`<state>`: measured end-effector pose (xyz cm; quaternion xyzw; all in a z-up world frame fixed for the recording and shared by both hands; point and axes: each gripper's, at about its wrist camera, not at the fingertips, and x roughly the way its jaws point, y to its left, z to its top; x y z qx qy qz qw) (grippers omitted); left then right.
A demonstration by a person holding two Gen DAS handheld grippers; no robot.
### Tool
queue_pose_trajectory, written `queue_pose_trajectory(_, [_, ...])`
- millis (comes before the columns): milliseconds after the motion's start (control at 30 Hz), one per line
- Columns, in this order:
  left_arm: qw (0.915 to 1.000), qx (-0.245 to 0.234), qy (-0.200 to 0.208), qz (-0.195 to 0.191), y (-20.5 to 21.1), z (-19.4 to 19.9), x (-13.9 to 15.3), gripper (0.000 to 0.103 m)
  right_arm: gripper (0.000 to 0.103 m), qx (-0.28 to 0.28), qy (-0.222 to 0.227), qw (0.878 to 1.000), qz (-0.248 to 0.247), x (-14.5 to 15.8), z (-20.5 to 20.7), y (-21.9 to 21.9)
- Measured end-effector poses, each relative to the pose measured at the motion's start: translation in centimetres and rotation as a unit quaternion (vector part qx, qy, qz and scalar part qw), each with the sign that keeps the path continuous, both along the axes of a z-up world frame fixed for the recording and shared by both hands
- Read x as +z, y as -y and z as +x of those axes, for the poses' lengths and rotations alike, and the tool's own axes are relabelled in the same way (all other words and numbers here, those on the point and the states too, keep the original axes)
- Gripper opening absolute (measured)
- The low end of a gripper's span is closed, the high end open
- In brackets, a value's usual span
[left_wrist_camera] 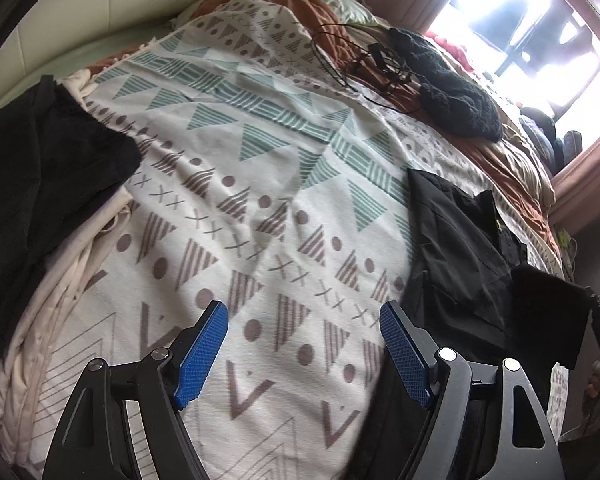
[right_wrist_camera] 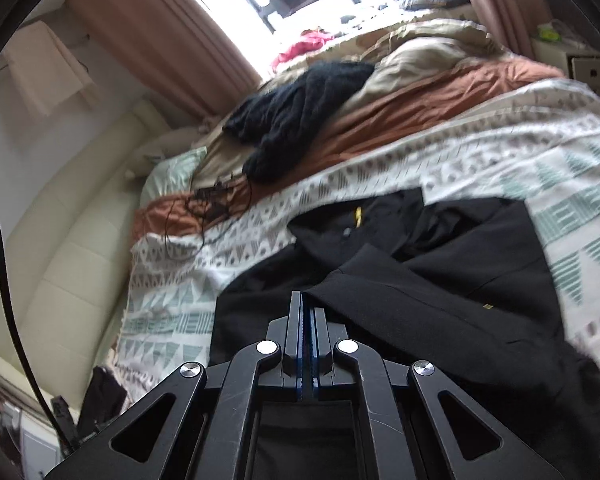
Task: Fold large clothes
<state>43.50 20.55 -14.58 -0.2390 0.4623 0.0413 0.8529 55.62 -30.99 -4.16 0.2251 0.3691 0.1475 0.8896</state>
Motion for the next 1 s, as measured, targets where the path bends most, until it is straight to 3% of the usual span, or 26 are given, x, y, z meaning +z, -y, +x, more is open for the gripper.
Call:
queue_pose_trajectory(167, [0.9999,0.012,-0.007,-0.004,-1.3,-0.7,-0.6,0.079,0.004,0.034,-0.041,0.999,-0.011,-4.0,0.8,-4.2])
queue_pose_trajectory(267, [0.9998,0.013,-0.009,-0.009,-1.1,-0.7,-1.0,0.079,0.010,0.063,-0.106,0.991,-0.053,-6.8,1.3,-6.5])
queue_pose_trajectory(333, [0.9999,0.009,-0.009,-0.011,-0.6,-0.7,-1.2,0.079,0.027,0.083,-0.131,0.987,-0.041,-8.2,1.2,-6.9])
queue_pose_trajectory(367, [0.9998,0.004,-0.010,-0.014,-0.2,-0.6,-1.3,0.079,0.043,0.093,-0.138,0.986,-0.025,-8.7,0.8,-6.7])
queue_pose_trajectory(400, [0.9998,0.001,-0.010,-0.015,0.1,-0.5,-1.4,0.079,0.054,0.096,-0.140,0.985,-0.019,-8.9,0.3,-6.4])
queue_pose_trajectory(433, [0.9998,-0.003,-0.011,-0.015,0.5,-0.4,-1.5,0.079,0.055,0.099,-0.139,0.985,-0.016,-9.1,-0.3,-6.1])
queue_pose_trajectory(600, [0.9995,-0.026,-0.010,-0.017,2.8,0.1,-1.6,0.079,0.055,0.093,-0.138,0.985,-0.045,-9.2,-3.6,-2.7])
queue_pose_trajectory(767, [0.9988,-0.043,-0.008,-0.021,5.1,0.8,-1.5,0.079,0.057,0.028,-0.128,0.990,-0.052,-8.4,-6.0,3.8])
queue_pose_trajectory(900, [0.9981,-0.056,-0.007,-0.023,6.9,1.1,-1.5,0.079,0.073,-0.040,-0.139,0.988,-0.052,-8.7,-6.7,8.8])
queue_pose_trajectory(1000, [0.9975,-0.066,-0.011,-0.019,8.2,1.3,-1.8,0.079,0.073,-0.061,-0.154,0.986,-0.036,-9.7,-6.8,11.1])
